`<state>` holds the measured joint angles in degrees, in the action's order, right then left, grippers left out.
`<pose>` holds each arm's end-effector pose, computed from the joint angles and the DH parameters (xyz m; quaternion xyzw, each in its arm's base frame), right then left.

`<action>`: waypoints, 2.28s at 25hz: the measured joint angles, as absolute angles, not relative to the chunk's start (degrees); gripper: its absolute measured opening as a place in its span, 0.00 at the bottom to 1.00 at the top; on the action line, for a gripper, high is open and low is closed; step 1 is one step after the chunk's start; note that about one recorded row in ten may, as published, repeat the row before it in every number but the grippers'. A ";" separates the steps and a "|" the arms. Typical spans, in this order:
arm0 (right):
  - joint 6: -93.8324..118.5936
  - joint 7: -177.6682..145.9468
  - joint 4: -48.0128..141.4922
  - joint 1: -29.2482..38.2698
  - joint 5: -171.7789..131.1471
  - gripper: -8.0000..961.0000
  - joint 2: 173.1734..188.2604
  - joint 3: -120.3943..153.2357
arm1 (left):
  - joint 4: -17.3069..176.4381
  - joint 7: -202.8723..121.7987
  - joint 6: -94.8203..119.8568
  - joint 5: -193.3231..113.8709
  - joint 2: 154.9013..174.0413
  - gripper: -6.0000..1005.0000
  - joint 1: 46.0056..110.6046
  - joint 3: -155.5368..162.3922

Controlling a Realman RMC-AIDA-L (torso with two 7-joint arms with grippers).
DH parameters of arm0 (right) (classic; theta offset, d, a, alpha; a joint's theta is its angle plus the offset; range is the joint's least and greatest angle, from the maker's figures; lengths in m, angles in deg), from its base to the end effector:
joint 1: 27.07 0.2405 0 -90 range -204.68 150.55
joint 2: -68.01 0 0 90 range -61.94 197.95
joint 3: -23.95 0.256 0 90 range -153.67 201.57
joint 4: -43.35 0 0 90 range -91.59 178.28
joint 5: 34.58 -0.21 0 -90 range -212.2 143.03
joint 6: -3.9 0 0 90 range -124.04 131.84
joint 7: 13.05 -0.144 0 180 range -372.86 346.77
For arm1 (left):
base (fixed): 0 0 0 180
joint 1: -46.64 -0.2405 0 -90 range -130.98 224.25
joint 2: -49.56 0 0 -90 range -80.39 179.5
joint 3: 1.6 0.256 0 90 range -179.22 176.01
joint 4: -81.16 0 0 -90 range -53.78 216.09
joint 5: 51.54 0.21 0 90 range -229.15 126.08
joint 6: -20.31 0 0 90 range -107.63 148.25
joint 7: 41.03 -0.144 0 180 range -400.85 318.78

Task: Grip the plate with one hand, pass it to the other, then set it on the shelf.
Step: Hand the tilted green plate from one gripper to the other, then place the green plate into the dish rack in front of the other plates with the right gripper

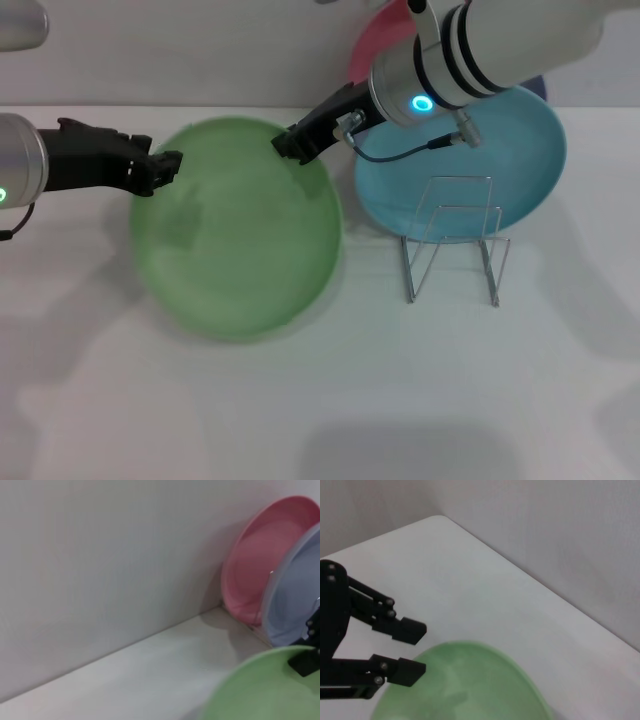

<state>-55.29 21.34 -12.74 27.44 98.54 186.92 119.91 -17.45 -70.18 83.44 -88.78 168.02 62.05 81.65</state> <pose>0.0664 0.4318 -0.0552 -0.9482 0.2370 0.0061 0.2113 -0.1696 0.3522 0.0518 -0.8784 -0.2943 -0.0353 0.3748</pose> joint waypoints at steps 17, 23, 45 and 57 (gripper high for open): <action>-48.90 22.48 -34.74 13.82 99.24 0.05 186.97 124.24 | 7.10 -67.92 -6.97 -89.92 167.78 0.74 48.37 101.22; -39.39 39.43 -43.69 1.88 80.22 0.05 186.98 120.75 | 28.70 -54.08 -36.21 -87.54 167.70 0.79 53.33 102.33; -76.81 134.30 -15.00 -19.01 17.51 0.05 187.10 132.29 | 55.68 -41.21 -46.97 -86.87 168.05 0.79 59.76 104.63; -77.96 140.41 -14.45 -18.84 22.90 0.05 187.24 139.61 | 58.50 -41.09 -46.55 -86.77 168.11 0.79 60.32 106.00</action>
<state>-77.96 140.41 -14.45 -18.84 22.90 187.24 139.61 58.50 -41.09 -46.55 -86.77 168.11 60.32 106.00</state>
